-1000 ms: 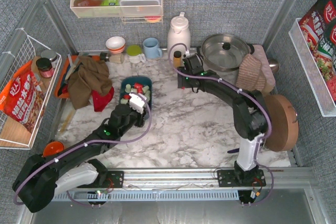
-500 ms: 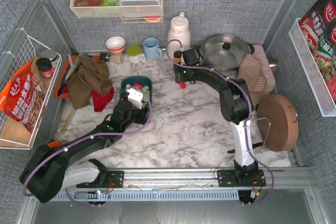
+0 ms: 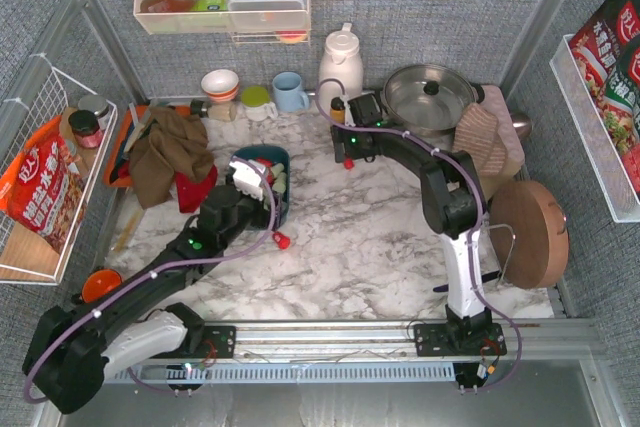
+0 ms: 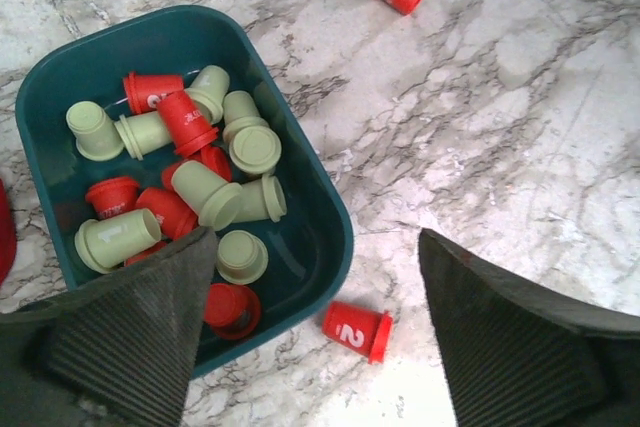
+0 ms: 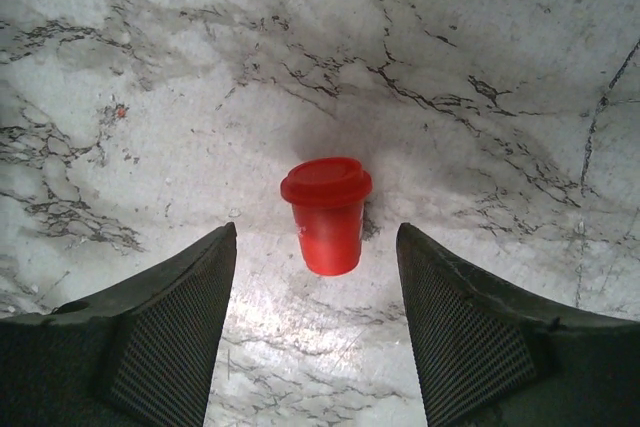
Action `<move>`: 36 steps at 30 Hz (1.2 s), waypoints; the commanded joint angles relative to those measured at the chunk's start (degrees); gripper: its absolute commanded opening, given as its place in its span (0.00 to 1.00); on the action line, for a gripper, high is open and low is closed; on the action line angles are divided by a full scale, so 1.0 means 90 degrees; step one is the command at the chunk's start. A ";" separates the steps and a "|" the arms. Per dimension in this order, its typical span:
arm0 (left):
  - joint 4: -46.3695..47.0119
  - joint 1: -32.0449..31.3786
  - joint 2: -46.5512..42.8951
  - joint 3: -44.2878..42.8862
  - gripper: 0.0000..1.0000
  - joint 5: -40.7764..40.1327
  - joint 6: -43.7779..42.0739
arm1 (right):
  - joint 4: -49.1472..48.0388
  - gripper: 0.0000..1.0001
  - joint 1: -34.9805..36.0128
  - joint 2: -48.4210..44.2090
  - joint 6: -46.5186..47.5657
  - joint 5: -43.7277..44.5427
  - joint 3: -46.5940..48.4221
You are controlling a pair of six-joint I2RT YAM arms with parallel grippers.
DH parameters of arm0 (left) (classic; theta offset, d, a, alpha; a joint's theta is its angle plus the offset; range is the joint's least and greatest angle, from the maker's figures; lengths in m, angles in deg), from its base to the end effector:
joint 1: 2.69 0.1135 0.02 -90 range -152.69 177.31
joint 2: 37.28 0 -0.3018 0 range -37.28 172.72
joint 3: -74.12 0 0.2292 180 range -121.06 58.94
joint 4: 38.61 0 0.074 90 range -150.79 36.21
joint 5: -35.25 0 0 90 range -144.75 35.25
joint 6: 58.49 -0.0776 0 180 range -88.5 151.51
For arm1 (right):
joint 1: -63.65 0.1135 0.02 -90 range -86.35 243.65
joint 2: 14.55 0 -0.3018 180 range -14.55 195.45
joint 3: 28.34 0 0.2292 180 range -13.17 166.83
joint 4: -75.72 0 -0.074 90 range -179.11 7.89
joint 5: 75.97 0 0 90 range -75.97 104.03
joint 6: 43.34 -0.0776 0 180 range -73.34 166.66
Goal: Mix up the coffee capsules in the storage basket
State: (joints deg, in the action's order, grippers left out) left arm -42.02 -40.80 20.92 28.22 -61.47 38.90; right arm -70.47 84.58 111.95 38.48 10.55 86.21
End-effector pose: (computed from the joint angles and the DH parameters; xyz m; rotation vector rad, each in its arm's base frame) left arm 0.1868 -0.1350 0.2803 0.4140 1.8200 -0.4453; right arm 0.4928 0.1935 0.2001 -0.2947 2.3722 0.3144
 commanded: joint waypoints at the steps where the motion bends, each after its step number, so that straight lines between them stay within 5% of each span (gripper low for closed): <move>1: -0.0851 -0.0041 -0.0357 -0.0136 0.98 0.0302 0.0482 | 0.0176 0.69 0.0010 -0.0274 -0.0005 -0.0072 -0.0080; 9: -0.2261 -0.0063 -0.0950 -0.0085 0.99 -0.0537 0.2672 | -0.0275 0.68 0.0580 -0.2165 -0.0179 0.0045 -0.1855; 13: -0.2339 -0.0045 -0.1632 0.0534 0.99 -0.0900 0.4734 | -0.0352 0.68 0.0880 -0.2995 -0.0250 0.0154 -0.2572; 16: -0.2497 -0.0066 -0.2065 0.0922 0.78 -0.0701 0.5718 | -0.0318 0.68 0.1069 -0.3580 -0.0276 0.0270 -0.3114; 18: -0.3143 -0.0141 -0.2069 0.0789 0.73 -0.0827 0.6172 | -0.0351 0.68 0.1164 -0.4020 -0.0303 0.0386 -0.3519; 26: -0.3715 -0.1282 0.0075 -0.0151 0.74 -0.2190 0.7310 | -0.1043 0.68 0.1239 -0.5496 -0.0400 0.0758 -0.5070; 36: -0.3756 -0.1352 0.2474 -0.1699 0.73 -0.2695 0.7720 | -0.1348 0.68 0.1234 -0.5992 -0.0573 0.0603 -0.5553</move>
State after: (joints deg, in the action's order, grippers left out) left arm -74.08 -52.91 38.42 16.88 -83.27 106.20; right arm -80.22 95.64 58.66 34.50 16.73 36.55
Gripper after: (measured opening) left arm 0.728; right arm 0.683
